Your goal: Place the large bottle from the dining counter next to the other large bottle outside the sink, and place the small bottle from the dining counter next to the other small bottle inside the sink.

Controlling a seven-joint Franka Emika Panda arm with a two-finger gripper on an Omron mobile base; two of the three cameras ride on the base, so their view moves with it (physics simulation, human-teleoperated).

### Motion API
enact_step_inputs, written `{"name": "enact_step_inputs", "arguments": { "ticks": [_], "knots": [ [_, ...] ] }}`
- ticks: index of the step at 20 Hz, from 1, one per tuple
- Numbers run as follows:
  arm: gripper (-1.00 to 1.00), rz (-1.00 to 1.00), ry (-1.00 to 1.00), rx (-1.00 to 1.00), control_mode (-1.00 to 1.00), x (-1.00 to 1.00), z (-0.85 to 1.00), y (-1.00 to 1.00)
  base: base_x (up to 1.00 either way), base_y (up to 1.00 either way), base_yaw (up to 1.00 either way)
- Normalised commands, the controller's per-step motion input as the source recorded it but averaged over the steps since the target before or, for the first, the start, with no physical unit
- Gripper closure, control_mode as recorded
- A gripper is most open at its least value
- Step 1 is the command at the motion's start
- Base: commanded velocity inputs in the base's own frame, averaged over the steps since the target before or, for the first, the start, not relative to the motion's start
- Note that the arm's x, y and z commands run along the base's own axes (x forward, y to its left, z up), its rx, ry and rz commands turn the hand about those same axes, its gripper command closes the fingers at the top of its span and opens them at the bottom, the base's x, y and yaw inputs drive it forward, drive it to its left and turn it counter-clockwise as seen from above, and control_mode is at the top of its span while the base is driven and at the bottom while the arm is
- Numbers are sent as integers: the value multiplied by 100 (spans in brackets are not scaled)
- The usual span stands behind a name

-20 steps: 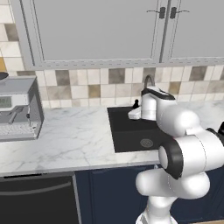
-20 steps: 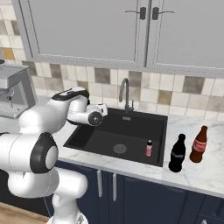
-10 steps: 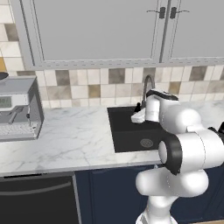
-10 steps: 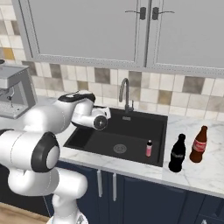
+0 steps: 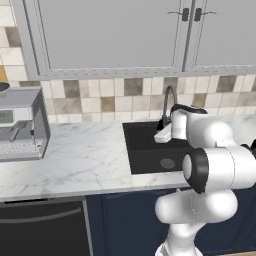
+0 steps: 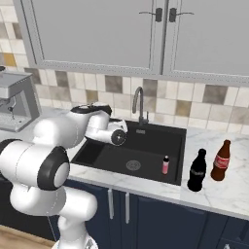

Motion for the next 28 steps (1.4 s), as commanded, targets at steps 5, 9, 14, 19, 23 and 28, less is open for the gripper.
{"name": "enact_step_inputs", "arguments": {
  "ticks": [5,9,14,19,23,28],
  "knots": [
    [100,8,0,-5,-100,0,-35,0,0,0,0],
    [100,10,0,-6,-100,0,-45,0,0,0,0],
    [100,11,0,-8,-100,0,-44,0,0,0,0],
    [100,11,0,-11,-100,0,-33,4,0,0,0],
    [100,11,0,-15,-100,0,-27,8,0,0,0],
    [100,11,0,-11,-100,1,-12,4,0,0,0]
  ]
}}
